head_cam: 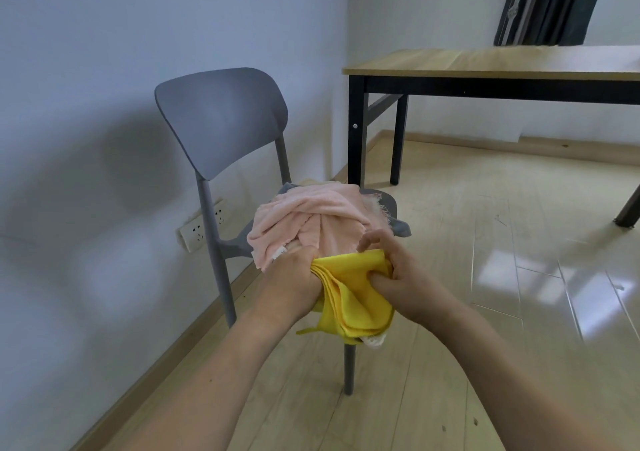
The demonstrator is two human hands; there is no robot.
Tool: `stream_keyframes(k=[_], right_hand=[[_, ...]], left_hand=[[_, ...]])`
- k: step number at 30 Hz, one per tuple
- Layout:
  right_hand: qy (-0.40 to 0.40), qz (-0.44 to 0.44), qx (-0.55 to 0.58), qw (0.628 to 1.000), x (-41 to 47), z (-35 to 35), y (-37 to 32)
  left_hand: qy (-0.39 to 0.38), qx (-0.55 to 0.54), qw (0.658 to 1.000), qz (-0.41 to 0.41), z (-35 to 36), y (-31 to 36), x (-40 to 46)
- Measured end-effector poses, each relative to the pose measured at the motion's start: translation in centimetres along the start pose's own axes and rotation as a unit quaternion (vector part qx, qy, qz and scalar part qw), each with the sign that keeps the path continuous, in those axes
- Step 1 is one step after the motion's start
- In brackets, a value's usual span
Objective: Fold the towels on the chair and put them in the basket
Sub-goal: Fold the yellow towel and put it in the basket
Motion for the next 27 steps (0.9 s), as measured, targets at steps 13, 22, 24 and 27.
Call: stream_keyframes(k=[13, 22, 24, 27], right_hand=[[0.017, -0.101, -0.135, 0.986, -0.2, -0.3, -0.7], [-0.172, 0.107, -0.094, 0.975, -0.9, 0.6, -0.7], [-0.166, 0.107, -0.211, 0.957, -1.0, 0.9, -1.2], [-0.117, 0.078, -0.319, 0.937, -0.9, 2.0, -1.2]], left_hand=[[-0.036, 0.015, 0.998, -0.05, -1.5, -0.9, -0.2], [-0.036, 0.057, 0.996, -0.057, -1.0, -0.5, -0.2], [-0.04, 0.048, 0.997, -0.055, -0.9, -0.3, -0.2], [-0.051, 0.027, 0.997, -0.054, -0.7, 0.0, -0.2]])
Point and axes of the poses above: each hand's wrist, its own x-axis towards the middle knuckle, its own z-axis out of the palm, y = z × x, the point moved 1 cm from there along x, towards the middle knuckle, and after that the axes turned 11 degrees about z, right-handed, at the moved point
